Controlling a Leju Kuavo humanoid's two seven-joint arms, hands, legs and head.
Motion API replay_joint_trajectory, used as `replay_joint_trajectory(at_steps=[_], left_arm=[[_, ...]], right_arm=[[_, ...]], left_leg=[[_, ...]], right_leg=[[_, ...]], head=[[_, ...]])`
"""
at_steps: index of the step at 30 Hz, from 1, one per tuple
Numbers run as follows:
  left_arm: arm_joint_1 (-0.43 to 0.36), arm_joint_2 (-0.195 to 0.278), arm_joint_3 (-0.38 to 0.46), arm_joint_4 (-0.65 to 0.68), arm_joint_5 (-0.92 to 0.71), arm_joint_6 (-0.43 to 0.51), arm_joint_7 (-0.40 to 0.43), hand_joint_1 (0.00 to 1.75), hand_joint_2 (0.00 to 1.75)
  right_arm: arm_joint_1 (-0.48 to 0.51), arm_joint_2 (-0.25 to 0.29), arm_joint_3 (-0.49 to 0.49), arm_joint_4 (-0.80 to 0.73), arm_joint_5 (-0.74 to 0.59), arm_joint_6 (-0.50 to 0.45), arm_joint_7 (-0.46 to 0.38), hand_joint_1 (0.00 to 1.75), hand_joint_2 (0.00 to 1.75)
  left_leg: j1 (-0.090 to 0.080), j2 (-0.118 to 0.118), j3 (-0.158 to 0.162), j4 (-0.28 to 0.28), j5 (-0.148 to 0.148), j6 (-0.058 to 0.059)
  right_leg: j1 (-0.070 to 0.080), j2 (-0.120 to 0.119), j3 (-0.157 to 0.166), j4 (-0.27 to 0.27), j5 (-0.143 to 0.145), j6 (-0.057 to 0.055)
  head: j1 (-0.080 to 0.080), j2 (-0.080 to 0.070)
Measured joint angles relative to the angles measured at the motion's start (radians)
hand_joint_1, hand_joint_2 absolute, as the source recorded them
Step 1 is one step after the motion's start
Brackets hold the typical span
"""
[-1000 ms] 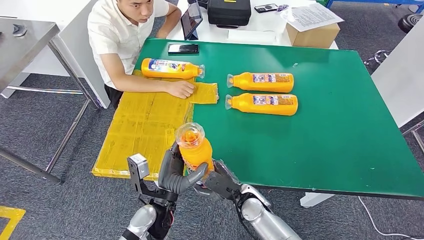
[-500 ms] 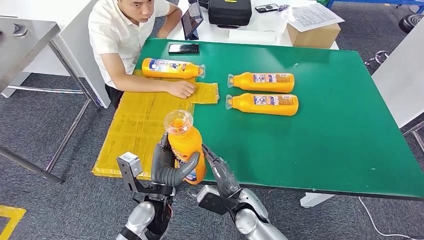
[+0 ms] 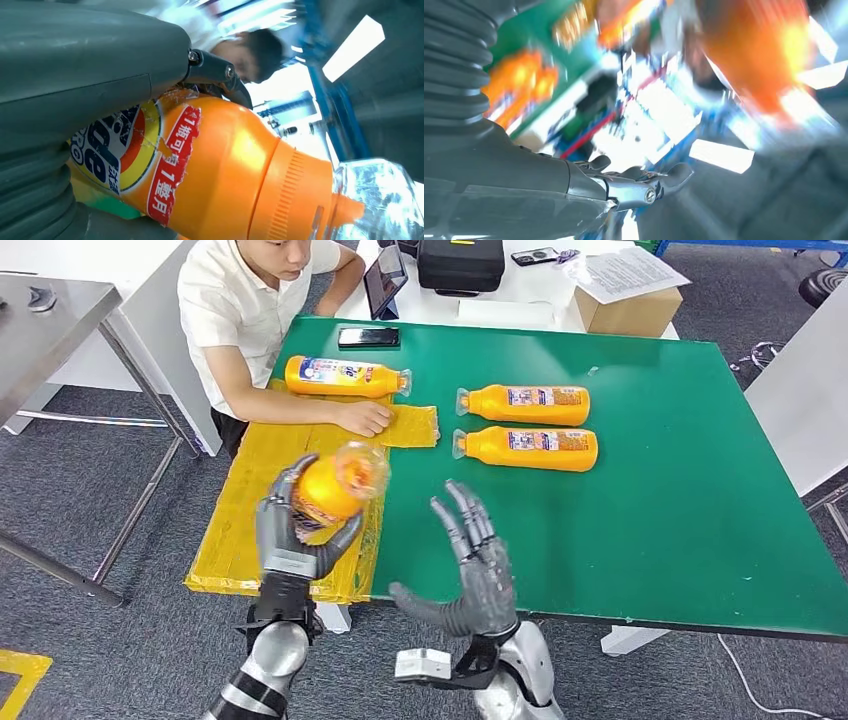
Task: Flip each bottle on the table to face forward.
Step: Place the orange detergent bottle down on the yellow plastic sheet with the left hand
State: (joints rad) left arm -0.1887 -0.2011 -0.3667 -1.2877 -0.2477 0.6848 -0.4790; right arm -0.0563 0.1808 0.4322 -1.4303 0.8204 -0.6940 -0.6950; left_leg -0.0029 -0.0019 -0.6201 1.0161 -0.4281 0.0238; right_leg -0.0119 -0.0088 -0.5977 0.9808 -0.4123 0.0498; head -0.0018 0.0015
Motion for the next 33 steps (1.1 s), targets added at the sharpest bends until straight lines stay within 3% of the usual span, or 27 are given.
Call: replay_joint_trajectory(at_steps=[4,6,9,13,17,23,27,28,29,33], left_arm=[[-0.026,0.013,0.016,0.079,-0.186,0.007,0.062,1.75,1.75],[-0.055,0.023,0.02,0.137,-0.331,0.004,0.135,1.75,1.75],[-0.111,0.039,0.017,0.244,-0.556,-0.047,0.255,1.75,1.75],[-0.18,0.056,0.005,0.367,-0.695,-0.115,0.347,1.75,1.75],[-0.252,0.061,-0.009,0.466,-0.698,-0.283,0.372,1.75,1.75],[-0.367,0.059,0.015,0.604,-0.506,-0.526,0.343,1.75,1.75],[-0.458,0.06,0.047,0.705,-0.444,-0.589,0.35,1.71,1.75],[-0.472,0.06,0.052,0.723,-0.442,-0.593,0.351,1.63,1.75],[-0.482,0.06,0.055,0.737,-0.44,-0.596,0.351,1.42,1.75],[-0.512,0.06,0.07,0.778,-0.411,-0.621,0.359,0.41,1.75]], right_arm=[[0.021,0.025,-0.065,-0.098,-0.01,-0.001,-0.001,0.0,0.0],[0.027,0.031,-0.078,-0.13,-0.028,-0.001,-0.001,0.0,0.0],[0.031,0.032,-0.082,-0.15,-0.059,-0.001,-0.001,0.0,0.0],[0.039,0.03,-0.079,-0.156,-0.079,-0.001,-0.002,0.0,0.0],[0.04,0.026,-0.062,-0.158,-0.131,-0.001,-0.002,0.0,0.0],[0.036,0.016,-0.018,-0.152,-0.213,-0.001,-0.002,0.0,0.0],[0.027,0.008,0.016,-0.139,-0.262,-0.001,-0.002,0.0,0.0],[0.026,0.007,0.021,-0.136,-0.267,-0.001,-0.002,0.0,0.0],[0.026,0.005,0.025,-0.133,-0.27,-0.001,-0.002,0.0,0.0],[0.024,-0.001,0.04,-0.122,-0.296,-0.001,-0.002,0.0,0.0]], left_leg=[[0.0,0.002,0.0,0.0,0.0,0.0],[0.0,0.002,0.0,0.0,0.0,0.0],[0.0,0.002,0.0,0.0,0.001,0.0],[0.0,0.003,0.001,0.0,0.001,0.0],[0.0,0.002,0.0,0.0,0.001,0.0],[0.0,0.003,0.0,0.0,0.001,0.0],[0.0,0.003,0.002,0.0,0.002,0.0],[0.0,0.003,0.002,0.0,0.002,-0.001],[0.0,0.003,0.003,0.0,0.002,-0.001],[0.0,0.003,0.003,0.0,0.002,-0.001]], right_leg=[[0.0,0.001,0.0,0.0,0.0,0.0],[0.0,0.0,0.0,0.0,0.0,0.0],[0.0,0.0,0.0,0.0,0.0,0.0],[0.0,0.002,-0.001,0.001,0.001,0.0],[0.0,0.001,-0.001,0.001,0.001,0.0],[0.0,0.002,0.0,0.001,0.001,0.0],[0.0,0.002,0.001,0.002,0.001,0.0],[0.0,0.002,0.001,0.002,0.001,0.0],[0.0,0.002,0.001,0.002,0.001,0.0],[0.0,0.002,0.001,0.003,0.001,0.0]], head=[[0.0,0.0],[0.0,0.0],[0.0,0.0],[0.0,0.0],[0.0,0.0],[0.0,0.0],[0.0,0.0],[0.0,0.0],[0.0,0.0],[0.0,0.0]])
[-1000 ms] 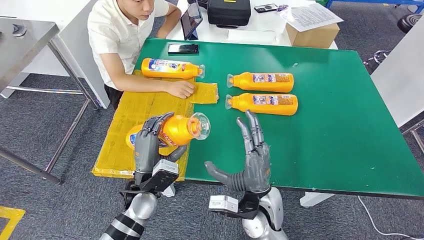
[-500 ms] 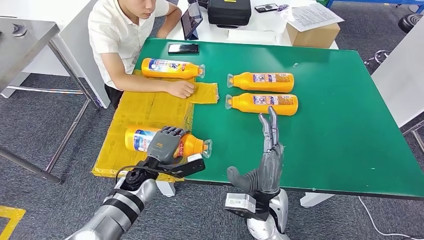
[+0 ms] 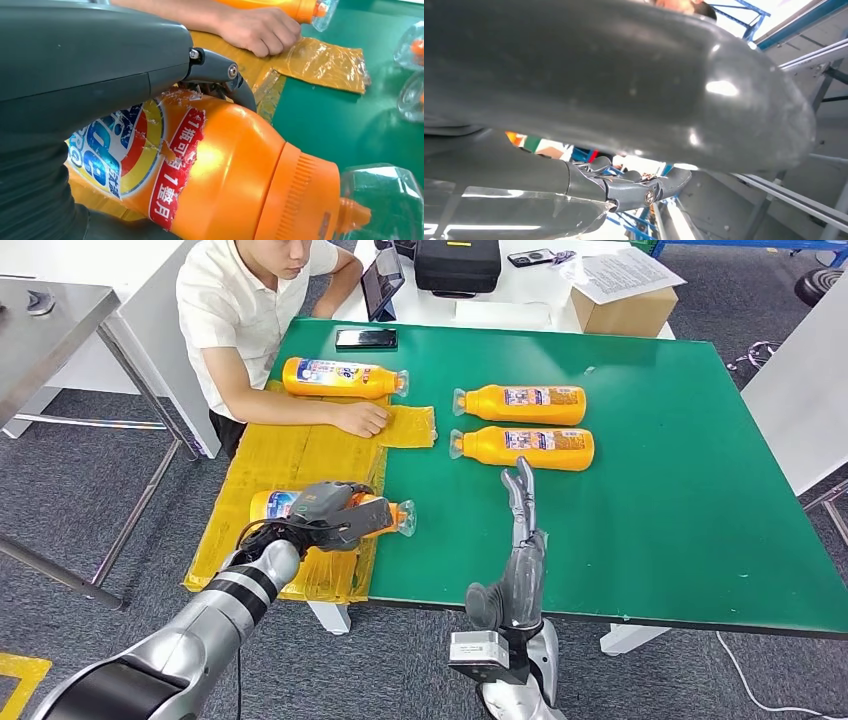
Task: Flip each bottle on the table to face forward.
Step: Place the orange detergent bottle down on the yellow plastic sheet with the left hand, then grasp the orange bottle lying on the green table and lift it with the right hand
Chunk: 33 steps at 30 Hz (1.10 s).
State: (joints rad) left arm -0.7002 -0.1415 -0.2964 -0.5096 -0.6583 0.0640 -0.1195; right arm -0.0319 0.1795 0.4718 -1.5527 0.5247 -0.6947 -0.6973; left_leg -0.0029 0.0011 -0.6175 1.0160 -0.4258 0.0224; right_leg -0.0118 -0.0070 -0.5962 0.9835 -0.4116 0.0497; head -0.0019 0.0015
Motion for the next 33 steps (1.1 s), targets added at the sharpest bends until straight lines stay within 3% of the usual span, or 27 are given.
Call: replay_joint_trajectory(at_steps=[2,3,14,25,28,33], left_arm=[[-0.018,0.001,0.019,0.018,0.045,-0.041,0.006,0.04,1.75],[-0.026,0.002,0.031,0.027,0.072,-0.066,0.009,0.0,1.75],[-0.052,0.002,0.103,0.08,0.175,-0.183,0.023,0.0,1.75],[-0.049,-0.037,0.098,0.078,0.205,-0.244,-0.073,0.0,1.75],[-0.028,-0.055,0.09,0.038,0.258,-0.207,-0.147,0.0,1.75],[0.07,-0.105,0.089,-0.169,0.422,-0.023,-0.347,0.0,1.75]], right_arm=[[-0.001,-0.005,0.008,0.006,-0.03,0.0,0.0,0.0,0.0],[-0.002,-0.008,0.013,0.01,-0.044,0.0,0.0,0.0,0.0],[-0.017,-0.029,0.047,0.049,-0.098,0.0,0.0,0.0,0.0],[-0.027,-0.041,0.057,0.083,-0.12,0.0,0.0,0.0,0.0],[-0.027,-0.042,0.057,0.087,-0.112,0.0,0.0,0.0,0.0],[-0.023,-0.043,0.055,0.088,-0.088,0.0,0.0,0.0,0.0]], left_leg=[[0.0,0.0,0.0,0.0,0.0,0.0],[0.0,0.0,0.0,0.0,0.0,0.0],[0.0,-0.001,-0.001,0.0,0.001,-0.001],[0.0,-0.002,-0.001,0.0,0.001,-0.001],[0.0,-0.002,-0.001,0.0,0.001,-0.001],[0.0,-0.002,-0.002,0.0,0.0,0.0]], right_leg=[[0.0,0.0,0.0,0.0,0.0,0.0],[0.0,0.0,0.0,0.0,0.0,0.0],[0.0,0.0,-0.001,0.001,0.0,0.0],[0.0,-0.001,-0.001,0.001,0.0,0.0],[0.0,-0.001,-0.001,0.001,0.0,0.0],[0.0,-0.001,-0.002,0.0,0.0,0.0]], head=[[0.0,0.0],[0.0,0.0],[0.0,0.0],[0.0,0.0],[0.0,0.0],[0.0,0.0]])
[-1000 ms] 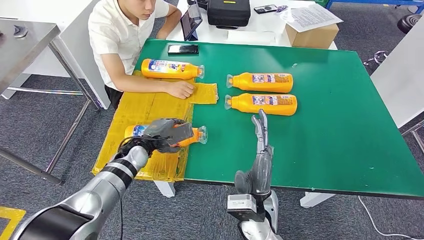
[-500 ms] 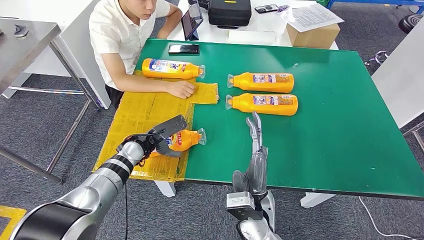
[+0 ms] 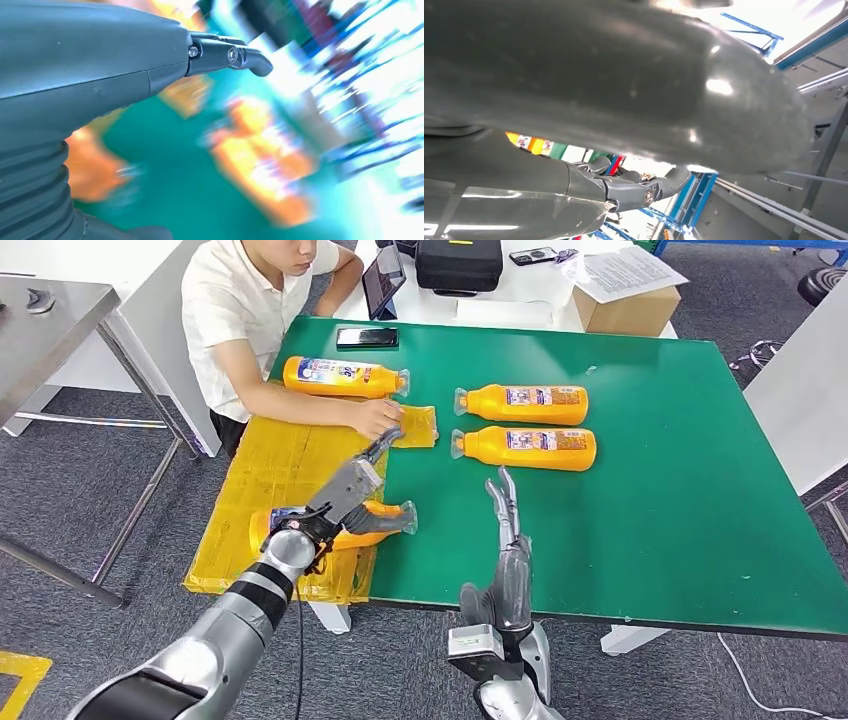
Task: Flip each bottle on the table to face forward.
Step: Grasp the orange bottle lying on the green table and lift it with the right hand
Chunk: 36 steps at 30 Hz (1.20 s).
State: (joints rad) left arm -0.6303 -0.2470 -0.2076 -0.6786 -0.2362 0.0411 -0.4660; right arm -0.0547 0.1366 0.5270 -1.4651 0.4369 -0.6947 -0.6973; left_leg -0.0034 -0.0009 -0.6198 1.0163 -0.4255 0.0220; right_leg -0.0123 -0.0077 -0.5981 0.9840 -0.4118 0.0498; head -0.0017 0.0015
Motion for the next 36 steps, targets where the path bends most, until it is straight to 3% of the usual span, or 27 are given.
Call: replay_joint_trajectory(at_steps=[6,10,14,17,21,27,32,36], left_arm=[[0.201,-0.036,-0.073,-0.384,0.179,0.308,-0.104,0.0,1.75],[0.225,-0.037,-0.087,-0.432,0.194,0.341,-0.119,0.0,1.75],[0.303,-0.038,-0.135,-0.586,0.361,0.329,-0.09,0.0,1.75],[0.332,-0.035,-0.15,-0.622,0.45,0.3,-0.054,0.0,1.75],[0.382,-0.025,-0.164,-0.636,0.535,0.312,-0.001,0.0,1.75],[0.494,-0.003,-0.193,-0.64,0.544,0.392,-0.051,0.0,1.75],[0.516,0.008,-0.205,-0.648,0.545,0.415,-0.055,0.0,1.75],[0.548,0.014,-0.206,-0.675,0.581,0.424,-0.051,0.0,1.75]], right_arm=[[0.017,0.008,-0.003,-0.005,0.019,0.0,0.0,0.0,0.0],[0.017,0.012,-0.003,-0.005,0.021,0.0,0.0,0.0,0.0],[0.017,0.02,-0.008,0.003,0.047,0.0,0.0,0.0,1.75],[0.017,0.016,-0.019,0.021,0.053,0.007,0.006,0.0,1.75],[0.011,-0.014,-0.052,0.091,0.0,0.082,0.093,0.0,1.75],[0.025,-0.076,-0.166,0.164,-0.007,0.08,0.074,0.0,1.75],[0.032,-0.088,-0.205,0.177,0.013,0.079,0.073,0.0,1.75],[0.044,-0.099,-0.232,0.175,0.097,0.019,0.078,0.0,1.75]], left_leg=[[-0.001,0.001,-0.001,0.0,-0.002,-0.001],[0.0,0.001,-0.001,0.0,-0.002,-0.001],[0.0,0.001,0.0,0.0,-0.002,-0.001],[0.0,0.001,0.0,0.0,-0.001,-0.001],[-0.001,0.0,0.0,0.0,-0.002,-0.001],[-0.001,-0.002,-0.001,0.0,-0.002,-0.001],[-0.001,-0.002,-0.001,0.0,-0.002,-0.001],[-0.001,-0.002,-0.001,0.0,-0.002,-0.001]], right_leg=[[0.0,0.001,-0.001,0.0,-0.001,0.0],[0.0,0.001,-0.001,0.0,-0.001,0.0],[0.0,0.001,-0.001,0.0,-0.001,0.0],[0.0,0.001,0.0,0.0,-0.001,0.0],[-0.001,0.001,0.0,-0.001,-0.001,0.0],[-0.001,-0.001,-0.001,-0.001,-0.001,0.0],[-0.001,-0.001,-0.001,-0.001,-0.001,0.0],[-0.001,-0.001,-0.001,-0.001,-0.001,0.0]], head=[[0.0,0.0],[0.0,0.0],[0.0,0.0],[0.0,0.0],[0.0,0.0],[0.0,0.0],[0.0,0.0],[-0.001,0.0]])
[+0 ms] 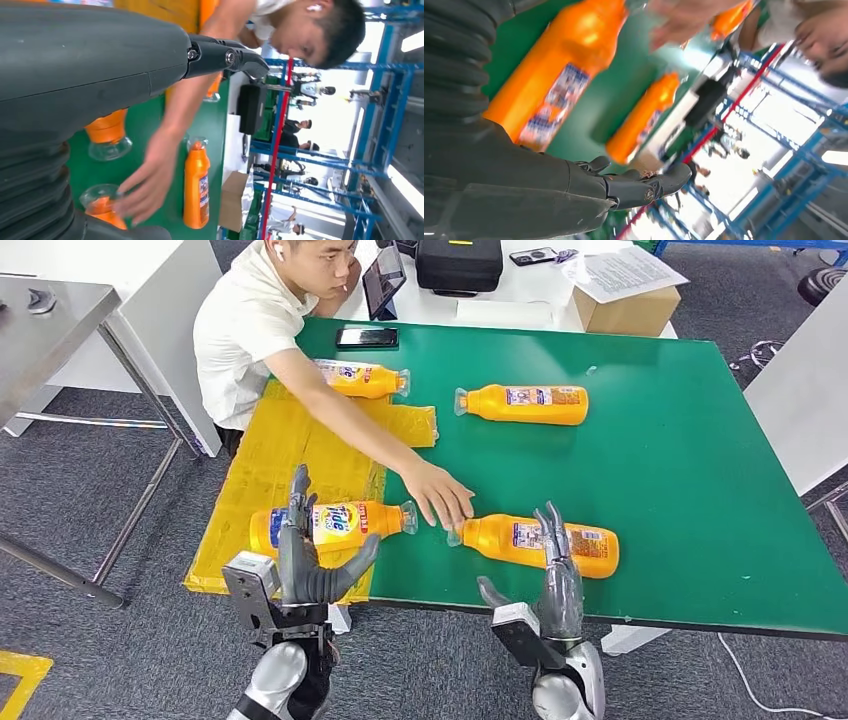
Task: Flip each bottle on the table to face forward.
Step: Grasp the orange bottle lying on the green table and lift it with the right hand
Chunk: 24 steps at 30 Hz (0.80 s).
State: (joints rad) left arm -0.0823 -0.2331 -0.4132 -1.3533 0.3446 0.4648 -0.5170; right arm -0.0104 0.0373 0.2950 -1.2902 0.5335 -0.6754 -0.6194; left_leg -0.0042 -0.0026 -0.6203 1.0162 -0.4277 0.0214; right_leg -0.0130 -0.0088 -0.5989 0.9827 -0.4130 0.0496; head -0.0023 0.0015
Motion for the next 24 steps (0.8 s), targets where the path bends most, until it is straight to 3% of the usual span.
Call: replay_joint_trajectory(at_steps=[4,11,24], left_arm=[[0.048,0.019,-0.001,-0.033,-0.002,-0.036,0.031,0.0,1.75],[0.084,0.033,-0.031,-0.035,-0.176,-0.028,0.035,0.0,1.75],[0.079,0.018,-0.065,-0.025,-0.275,-0.01,0.03,0.0,1.75]], right_arm=[[0.02,-0.017,-0.07,-0.012,0.123,-0.017,0.032,0.0,1.75],[0.05,-0.079,-0.201,-0.012,0.379,-0.017,0.127,0.0,1.75],[-0.026,-0.236,-0.182,0.107,0.593,0.02,0.386,0.0,1.75]], left_leg=[[0.0,0.0,0.0,0.0,0.0,0.0],[-0.001,0.0,-0.001,0.0,-0.001,0.001],[-0.001,0.0,0.0,0.0,-0.001,0.002]], right_leg=[[-0.001,0.0,0.0,0.0,0.0,0.0],[-0.001,0.0,0.0,-0.001,0.0,0.0],[-0.001,0.0,0.0,0.0,0.0,0.001]], head=[[0.0,0.0],[0.0,0.0],[0.0,0.0]])
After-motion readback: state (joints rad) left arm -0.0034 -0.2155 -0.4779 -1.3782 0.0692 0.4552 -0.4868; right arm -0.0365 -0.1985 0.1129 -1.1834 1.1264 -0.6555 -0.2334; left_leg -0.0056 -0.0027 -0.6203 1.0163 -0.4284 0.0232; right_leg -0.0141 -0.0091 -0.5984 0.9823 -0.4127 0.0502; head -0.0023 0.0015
